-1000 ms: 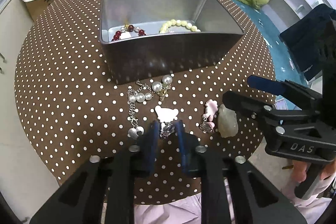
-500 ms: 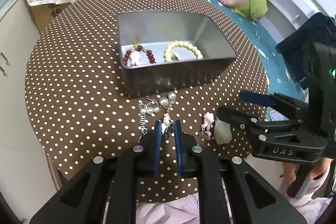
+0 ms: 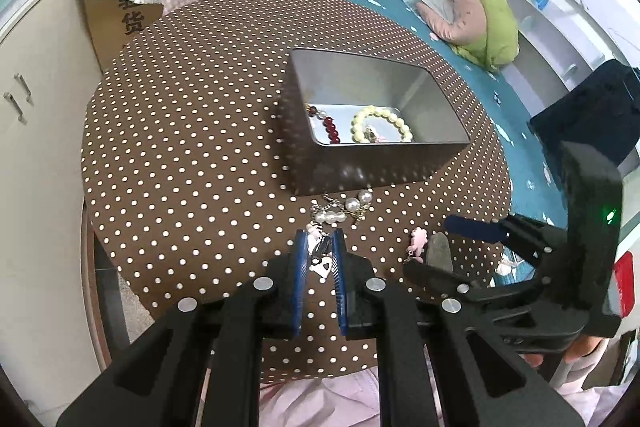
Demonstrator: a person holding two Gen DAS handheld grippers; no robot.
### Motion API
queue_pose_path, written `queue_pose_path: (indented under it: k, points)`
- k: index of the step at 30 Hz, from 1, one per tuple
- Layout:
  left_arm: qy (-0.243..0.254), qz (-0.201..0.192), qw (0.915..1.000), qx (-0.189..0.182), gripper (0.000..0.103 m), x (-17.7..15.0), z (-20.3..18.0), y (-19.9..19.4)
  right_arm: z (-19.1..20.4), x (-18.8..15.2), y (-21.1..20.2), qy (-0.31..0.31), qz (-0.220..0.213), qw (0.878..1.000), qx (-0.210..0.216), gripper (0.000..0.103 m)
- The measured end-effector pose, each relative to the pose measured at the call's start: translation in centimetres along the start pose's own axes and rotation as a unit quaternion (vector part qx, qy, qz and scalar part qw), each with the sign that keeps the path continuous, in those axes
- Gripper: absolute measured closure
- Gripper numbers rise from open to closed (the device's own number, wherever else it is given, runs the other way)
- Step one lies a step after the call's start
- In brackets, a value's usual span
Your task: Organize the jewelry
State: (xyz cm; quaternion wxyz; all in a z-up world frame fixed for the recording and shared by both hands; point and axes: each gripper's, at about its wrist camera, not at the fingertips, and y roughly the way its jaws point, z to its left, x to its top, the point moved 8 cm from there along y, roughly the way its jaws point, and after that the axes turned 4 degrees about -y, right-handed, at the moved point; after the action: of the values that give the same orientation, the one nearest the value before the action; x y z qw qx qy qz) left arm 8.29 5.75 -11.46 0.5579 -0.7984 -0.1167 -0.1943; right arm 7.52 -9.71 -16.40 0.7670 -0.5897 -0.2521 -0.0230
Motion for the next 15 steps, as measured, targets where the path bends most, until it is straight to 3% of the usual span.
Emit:
queue_pose_path:
  k: [5,8,12,15]
  points:
    - [-0.011,0.008,0.9999,-0.003,0.092,-0.41,0.69,0.64,0.55,-0.05,0.35,-0.013,-0.003,1.0,-0.003,0.031]
    - [-0.02,0.01,0.9997,-0.009,0.092,-0.49,0.73,0.85,0.85,0.1,0.54,-0.033,-0.012,0.999,-0.02,0.039]
    - [-0.021,0.01,0.9996,-0.017,0.092,-0.52,0.53,0.91,0.35,0.55,0.56,-0.036,-0.015,0.998,-0.042,0.066]
    - [-0.018,0.008,0.9996,-0.018,0.092,-0.35,0.43,0.79,-0.08,0.52,0.39,-0.027,-0.014,0.999,-0.035,0.082]
